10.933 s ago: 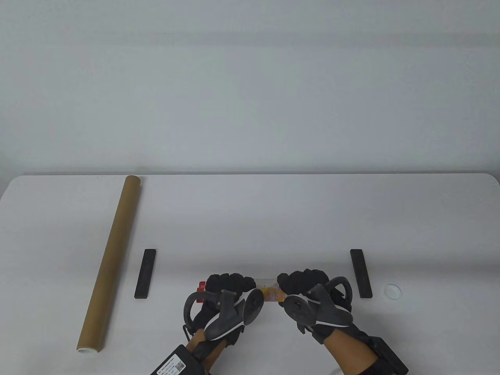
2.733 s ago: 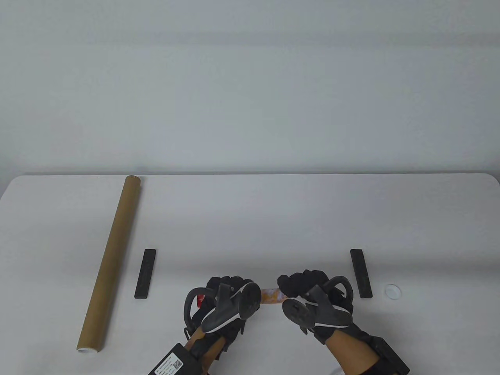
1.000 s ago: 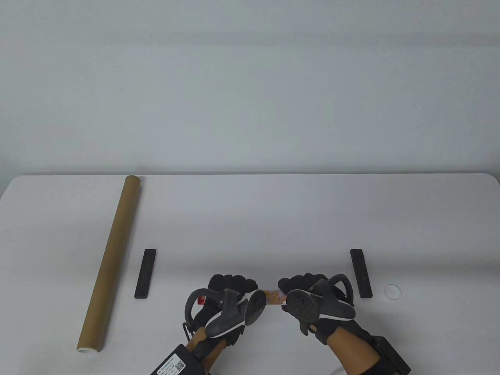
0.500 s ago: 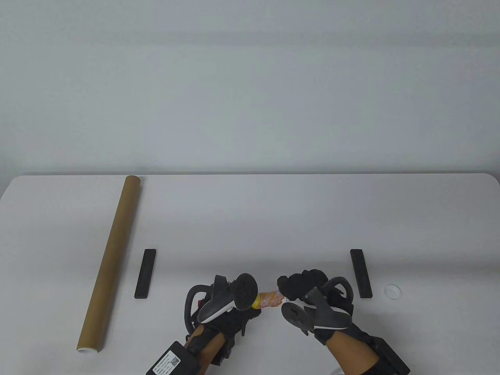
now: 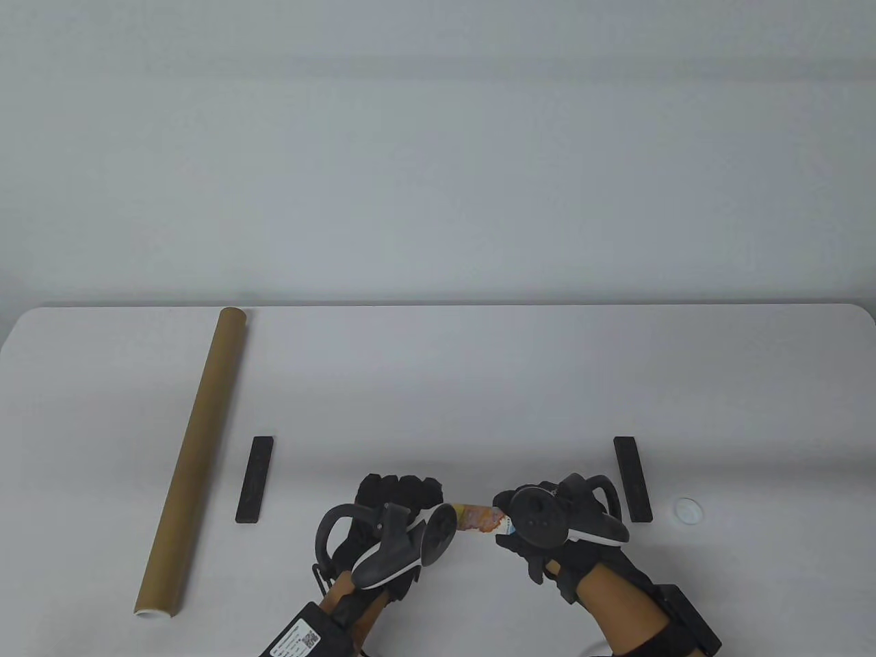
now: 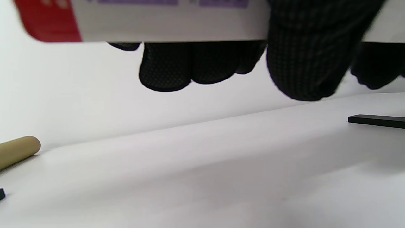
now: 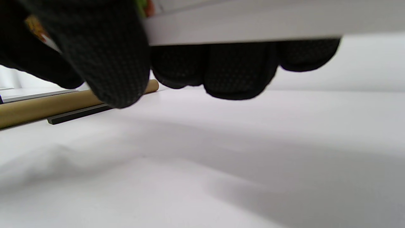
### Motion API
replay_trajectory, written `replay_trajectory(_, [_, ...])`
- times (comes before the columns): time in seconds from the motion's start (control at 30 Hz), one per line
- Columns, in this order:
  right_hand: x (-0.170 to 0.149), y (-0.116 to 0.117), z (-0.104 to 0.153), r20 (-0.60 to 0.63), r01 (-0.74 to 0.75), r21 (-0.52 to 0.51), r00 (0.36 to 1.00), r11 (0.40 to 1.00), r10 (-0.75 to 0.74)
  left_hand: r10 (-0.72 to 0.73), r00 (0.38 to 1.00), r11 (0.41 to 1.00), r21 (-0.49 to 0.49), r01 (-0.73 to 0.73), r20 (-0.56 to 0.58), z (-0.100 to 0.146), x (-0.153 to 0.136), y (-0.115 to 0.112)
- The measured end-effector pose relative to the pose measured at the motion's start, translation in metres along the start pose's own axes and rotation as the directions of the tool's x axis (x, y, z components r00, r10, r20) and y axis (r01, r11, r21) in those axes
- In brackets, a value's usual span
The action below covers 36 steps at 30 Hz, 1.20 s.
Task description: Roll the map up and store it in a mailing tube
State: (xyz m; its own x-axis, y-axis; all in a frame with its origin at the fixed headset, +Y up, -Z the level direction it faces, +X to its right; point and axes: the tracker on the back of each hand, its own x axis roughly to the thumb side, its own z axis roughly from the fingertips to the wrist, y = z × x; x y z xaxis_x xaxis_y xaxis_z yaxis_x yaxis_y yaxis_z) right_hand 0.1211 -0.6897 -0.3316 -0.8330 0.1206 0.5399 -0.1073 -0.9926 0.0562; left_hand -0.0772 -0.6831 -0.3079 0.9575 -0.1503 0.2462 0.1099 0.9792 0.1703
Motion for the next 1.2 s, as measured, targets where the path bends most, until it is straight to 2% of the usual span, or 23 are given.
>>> replay_trajectory(0.23, [0.002, 0.001, -0.002, -0.007, -0.021, 0.026, 1.000, 0.999, 0.021, -0.009, 1.000, 0.999, -0.040, 0.010, 0.007, -0.002, 0.003, -0.002])
replay_trajectory(0.3, [0.006, 0.000, -0.002, -0.010, -0.050, -0.006, 0.999, 0.999, 0.050, 0.005, 1.000, 0.999, -0.051, -0.005, 0.003, -0.003, 0.004, -0.002])
replay_trajectory(0.4, [0.015, -0.001, -0.003, -0.009, -0.107, -0.025, 0.994, 0.994, 0.107, 0.042, 0.999, 0.996, -0.079, -0.042, -0.004, -0.004, 0.006, -0.003])
replay_trajectory(0.63, [0.035, 0.000, -0.001, 0.011, -0.298, -0.093, 0.954, 0.950, 0.300, 0.186, 0.982, 0.958, -0.213, -0.190, -0.039, -0.007, 0.008, -0.005])
replay_trajectory(0.73, [0.031, 0.001, -0.001, 0.013, -0.254, -0.100, 0.967, 0.962, 0.256, 0.203, 0.979, 0.950, -0.236, -0.206, -0.036, -0.007, 0.008, -0.006])
replay_trajectory(1.0, [0.022, 0.005, -0.005, -0.039, -0.271, -0.057, 0.962, 0.961, 0.269, 0.210, 0.978, 0.942, -0.267, -0.204, -0.006, -0.008, 0.005, -0.004])
replay_trajectory(1.07, [0.017, 0.007, -0.006, -0.058, -0.277, -0.030, 0.960, 0.961, 0.275, 0.291, 0.956, 0.928, -0.237, -0.287, -0.018, -0.008, -0.007, 0.005])
replay_trajectory(1.2, [0.007, 0.011, -0.007, -0.091, -0.262, -0.003, 0.961, 0.965, 0.261, 0.417, 0.901, 0.898, -0.100, -0.429, -0.116, -0.008, -0.049, 0.031])
